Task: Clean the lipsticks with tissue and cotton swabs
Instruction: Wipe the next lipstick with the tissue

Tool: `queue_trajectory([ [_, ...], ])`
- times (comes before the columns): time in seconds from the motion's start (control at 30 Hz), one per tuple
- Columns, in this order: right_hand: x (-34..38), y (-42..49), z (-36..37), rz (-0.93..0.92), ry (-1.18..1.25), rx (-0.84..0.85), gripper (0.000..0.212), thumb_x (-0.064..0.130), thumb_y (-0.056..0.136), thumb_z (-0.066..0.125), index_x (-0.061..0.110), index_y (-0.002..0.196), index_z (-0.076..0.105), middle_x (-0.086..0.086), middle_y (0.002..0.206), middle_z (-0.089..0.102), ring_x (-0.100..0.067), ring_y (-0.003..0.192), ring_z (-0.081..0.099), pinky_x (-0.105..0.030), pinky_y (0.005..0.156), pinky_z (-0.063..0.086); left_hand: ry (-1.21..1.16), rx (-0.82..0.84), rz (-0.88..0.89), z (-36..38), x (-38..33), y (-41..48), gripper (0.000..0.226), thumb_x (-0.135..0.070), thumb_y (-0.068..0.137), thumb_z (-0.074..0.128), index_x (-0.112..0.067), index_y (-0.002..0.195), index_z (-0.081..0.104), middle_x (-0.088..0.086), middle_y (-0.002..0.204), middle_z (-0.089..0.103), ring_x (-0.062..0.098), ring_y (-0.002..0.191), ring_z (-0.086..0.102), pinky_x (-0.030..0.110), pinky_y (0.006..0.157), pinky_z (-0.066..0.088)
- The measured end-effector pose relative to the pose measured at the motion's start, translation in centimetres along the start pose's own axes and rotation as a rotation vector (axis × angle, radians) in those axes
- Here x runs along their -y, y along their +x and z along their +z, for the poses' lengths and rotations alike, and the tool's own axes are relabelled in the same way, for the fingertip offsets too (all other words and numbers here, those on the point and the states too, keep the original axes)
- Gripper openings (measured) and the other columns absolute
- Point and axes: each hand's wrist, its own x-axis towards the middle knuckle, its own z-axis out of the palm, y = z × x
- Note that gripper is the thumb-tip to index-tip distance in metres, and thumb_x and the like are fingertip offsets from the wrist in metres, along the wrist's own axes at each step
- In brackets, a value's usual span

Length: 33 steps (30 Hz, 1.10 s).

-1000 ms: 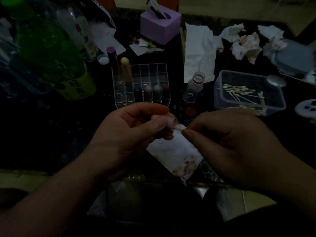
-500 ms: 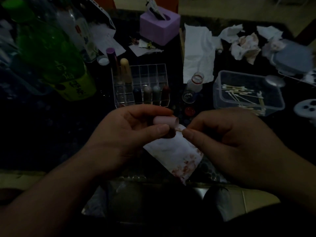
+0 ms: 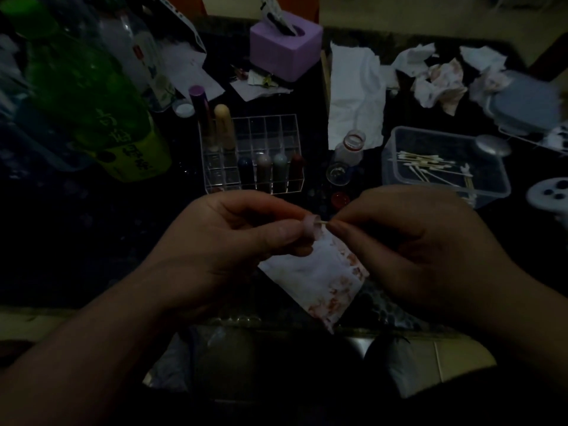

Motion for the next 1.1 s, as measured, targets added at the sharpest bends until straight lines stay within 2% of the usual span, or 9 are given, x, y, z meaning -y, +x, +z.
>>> queue_trajectory([
  [0.17,0.0,-0.1,0.0,-0.040,-0.058,-0.055,0.008,0.018,0.090,0.068,0.014,0.091,0.076,0.005,0.078,0.070,-0.008,0.068,0.059,-0.018,0.065,0.044,-0.031,-0.045,-0.005,0.3,-0.5,-0.1,0.034,-0.002,0.064,0.067,-0.007,0.098,0.071,0.012,0.087,0.078,0.021,0.077,0.076,0.019,0.067,0.057],
  [0.33,0.5,0.0,0.1,-0.040,-0.051,-0.004,0.013,0.020,0.091,0.065,0.014,0.087,0.075,0.003,0.075,0.070,-0.010,0.065,0.061,-0.025,0.062,0.045,-0.057,-0.035,0.050,0.0,-0.3,0.0,0.035,-0.007,0.053,0.076,-0.016,0.086,0.080,0.009,0.091,0.078,0.020,0.085,0.076,0.020,0.071,0.057],
  [0.4,0.6,-0.1,0.0,-0.011,0.010,0.036,0.016,0.023,0.092,0.063,0.015,0.083,0.073,0.005,0.071,0.067,-0.006,0.063,0.059,-0.023,0.060,0.044,-0.023,-0.030,0.096,-0.1,0.0,0.0,0.043,-0.002,0.048,0.085,-0.020,0.086,0.081,0.007,0.093,0.078,0.018,0.089,0.075,0.021,0.075,0.057],
  [0.53,1.1,-0.2,0.1,0.108,0.174,0.098,0.018,0.028,0.090,0.062,0.020,0.077,0.071,0.012,0.064,0.061,-0.002,0.061,0.058,-0.009,0.055,0.039,0.039,-0.049,0.155,-0.4,0.6,0.1,0.036,-0.013,0.059,0.081,-0.024,0.093,0.080,0.004,0.100,0.078,0.019,0.098,0.074,0.022,0.081,0.056],
  [0.7,1.3,-0.3,0.1,0.259,0.410,0.096,0.016,0.033,0.086,0.062,0.027,0.076,0.072,0.012,0.068,0.066,-0.006,0.064,0.063,-0.011,0.056,0.043,0.180,-0.013,0.169,-0.3,0.5,0.1,0.037,-0.012,0.067,0.079,-0.019,0.103,0.077,-0.001,0.106,0.077,0.016,0.103,0.072,0.021,0.086,0.055],
  [0.77,1.3,-0.3,-0.1,0.252,0.402,0.095,0.016,0.033,0.086,0.063,0.025,0.076,0.073,0.011,0.069,0.067,-0.007,0.065,0.064,-0.013,0.056,0.044,0.221,-0.026,0.163,-0.3,0.5,0.0,0.036,-0.012,0.067,0.076,-0.016,0.103,0.074,-0.001,0.103,0.078,0.015,0.100,0.073,0.020,0.084,0.055],
  [0.87,1.1,-0.5,-0.2,0.219,0.356,0.103,0.016,0.031,0.087,0.064,0.022,0.077,0.073,0.005,0.069,0.068,-0.012,0.063,0.064,-0.022,0.055,0.048,0.274,-0.026,0.163,0.0,0.4,-0.1,0.033,-0.015,0.067,0.075,-0.012,0.100,0.072,0.000,0.098,0.078,0.017,0.089,0.075,0.022,0.078,0.057],
  [1.0,0.7,-0.4,-0.5,0.175,0.224,0.097,0.014,0.030,0.086,0.064,0.024,0.079,0.074,0.009,0.068,0.068,-0.007,0.062,0.064,-0.023,0.054,0.047,0.175,-0.002,0.128,0.0,0.3,-0.1,0.031,-0.005,0.066,0.072,-0.008,0.097,0.073,0.008,0.094,0.078,0.022,0.084,0.076,0.023,0.075,0.058],
  [1.1,0.6,-0.2,-0.7,0.142,0.147,0.050,0.011,0.027,0.087,0.066,0.024,0.082,0.075,0.012,0.068,0.068,-0.004,0.062,0.063,-0.024,0.053,0.047,0.087,0.012,0.094,0.2,0.1,0.0,0.028,-0.006,0.065,0.073,-0.011,0.092,0.079,0.010,0.091,0.078,0.023,0.083,0.076,0.023,0.074,0.057],
])
